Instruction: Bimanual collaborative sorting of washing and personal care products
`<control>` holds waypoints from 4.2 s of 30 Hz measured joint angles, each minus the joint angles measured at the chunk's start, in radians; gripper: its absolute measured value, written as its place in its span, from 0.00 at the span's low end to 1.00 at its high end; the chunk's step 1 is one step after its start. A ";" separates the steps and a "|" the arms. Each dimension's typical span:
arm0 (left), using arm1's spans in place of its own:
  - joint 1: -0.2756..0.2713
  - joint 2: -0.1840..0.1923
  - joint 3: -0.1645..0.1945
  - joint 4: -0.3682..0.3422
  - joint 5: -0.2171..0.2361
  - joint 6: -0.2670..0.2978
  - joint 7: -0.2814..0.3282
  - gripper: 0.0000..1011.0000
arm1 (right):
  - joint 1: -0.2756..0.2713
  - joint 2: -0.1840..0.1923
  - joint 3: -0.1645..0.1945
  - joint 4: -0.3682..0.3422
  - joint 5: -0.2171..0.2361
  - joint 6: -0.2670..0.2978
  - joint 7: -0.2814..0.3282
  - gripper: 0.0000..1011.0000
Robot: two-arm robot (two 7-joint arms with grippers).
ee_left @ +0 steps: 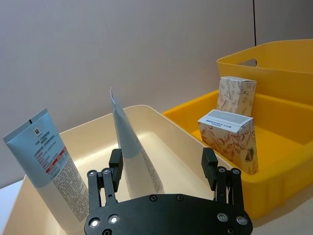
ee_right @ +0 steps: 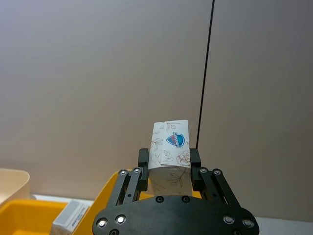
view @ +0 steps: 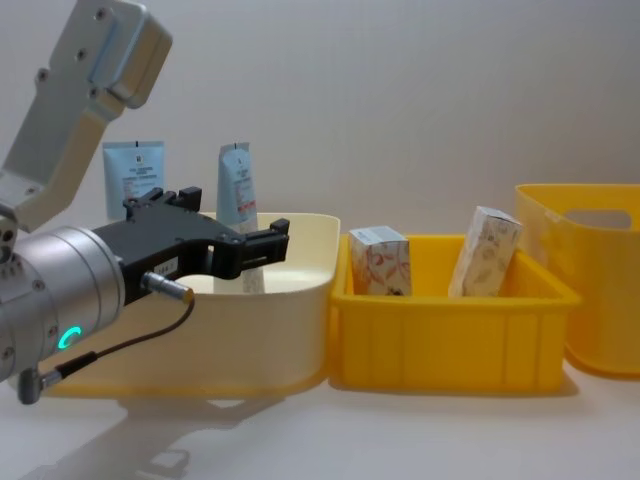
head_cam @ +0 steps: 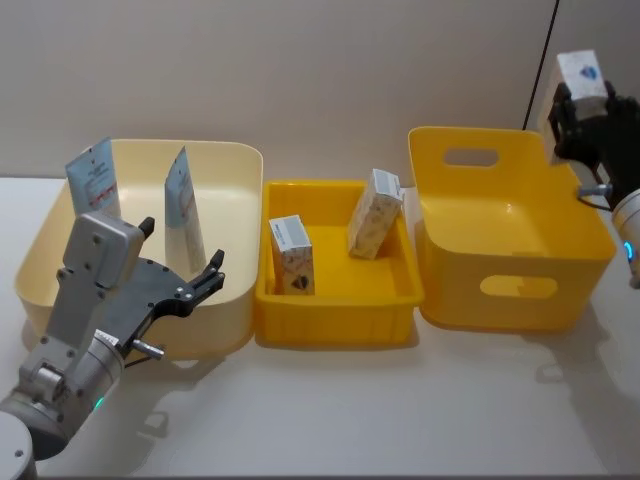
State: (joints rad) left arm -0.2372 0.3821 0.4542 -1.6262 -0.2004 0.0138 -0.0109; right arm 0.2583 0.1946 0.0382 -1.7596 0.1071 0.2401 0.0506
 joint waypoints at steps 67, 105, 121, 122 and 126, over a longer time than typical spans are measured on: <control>0.000 0.000 0.000 0.000 0.000 0.000 0.000 0.99 | 0.135 -0.016 -0.116 0.192 0.042 0.215 0.143 0.99; -0.051 -0.016 -0.010 0.031 -0.001 0.026 -0.016 0.99 | 0.136 -0.016 -0.117 0.193 0.042 0.216 0.144 0.99; -0.151 -0.082 -0.029 0.134 -0.002 0.064 -0.014 0.99 | 0.136 -0.016 -0.117 0.193 0.041 0.216 0.144 0.99; -0.154 -0.084 -0.029 0.138 -0.003 0.065 -0.014 0.99 | 0.136 -0.016 -0.117 0.193 0.042 0.216 0.144 0.99; -0.174 -0.100 -0.032 0.166 -0.007 0.078 -0.016 0.99 | 0.136 -0.016 -0.117 0.193 0.042 0.216 0.144 0.99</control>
State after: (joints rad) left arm -0.4110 0.2820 0.4220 -1.4601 -0.2073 0.0914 -0.0270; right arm 0.3943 0.1781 -0.0787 -1.5668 0.1486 0.4562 0.1942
